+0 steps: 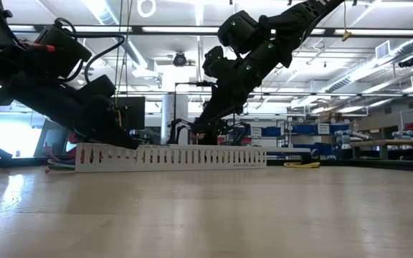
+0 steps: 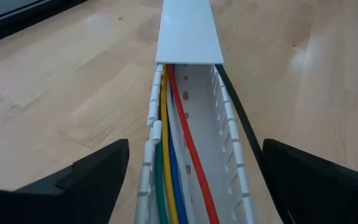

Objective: Ziptie cables
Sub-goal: Close the white cable duct

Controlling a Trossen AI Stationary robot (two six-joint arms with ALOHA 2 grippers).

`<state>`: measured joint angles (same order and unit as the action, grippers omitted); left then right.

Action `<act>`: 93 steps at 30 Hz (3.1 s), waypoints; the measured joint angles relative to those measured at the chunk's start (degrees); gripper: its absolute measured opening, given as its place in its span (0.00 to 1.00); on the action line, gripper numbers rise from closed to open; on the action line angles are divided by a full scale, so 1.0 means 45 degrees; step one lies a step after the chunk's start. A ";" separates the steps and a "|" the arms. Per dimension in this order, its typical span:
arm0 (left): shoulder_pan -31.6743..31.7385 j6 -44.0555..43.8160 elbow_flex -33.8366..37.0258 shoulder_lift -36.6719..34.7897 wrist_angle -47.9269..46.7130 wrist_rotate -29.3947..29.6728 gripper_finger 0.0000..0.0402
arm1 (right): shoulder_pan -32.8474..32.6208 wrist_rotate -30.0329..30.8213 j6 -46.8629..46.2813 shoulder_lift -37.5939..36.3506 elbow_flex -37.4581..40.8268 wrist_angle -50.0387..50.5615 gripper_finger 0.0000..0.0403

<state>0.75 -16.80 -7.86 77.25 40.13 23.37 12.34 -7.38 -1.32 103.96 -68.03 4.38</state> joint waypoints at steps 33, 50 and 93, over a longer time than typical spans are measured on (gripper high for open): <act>0.0000 0.0693 -0.1909 0.3123 0.0366 0.1327 0.90 | 0.0000 -0.0058 0.0219 0.0000 0.0005 0.0102 0.00; 0.0000 0.0813 -0.1904 0.3123 0.0293 0.1206 0.64 | 0.0429 0.1369 -0.0131 0.0000 0.0005 0.0406 0.00; 0.0000 0.1277 -0.1914 0.3118 0.0312 0.0268 0.63 | -0.0032 0.3499 -0.0130 0.0188 -0.0903 0.0618 0.00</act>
<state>0.75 -11.05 -16.47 91.29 41.54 24.58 12.19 8.37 -1.91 104.81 -72.10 7.17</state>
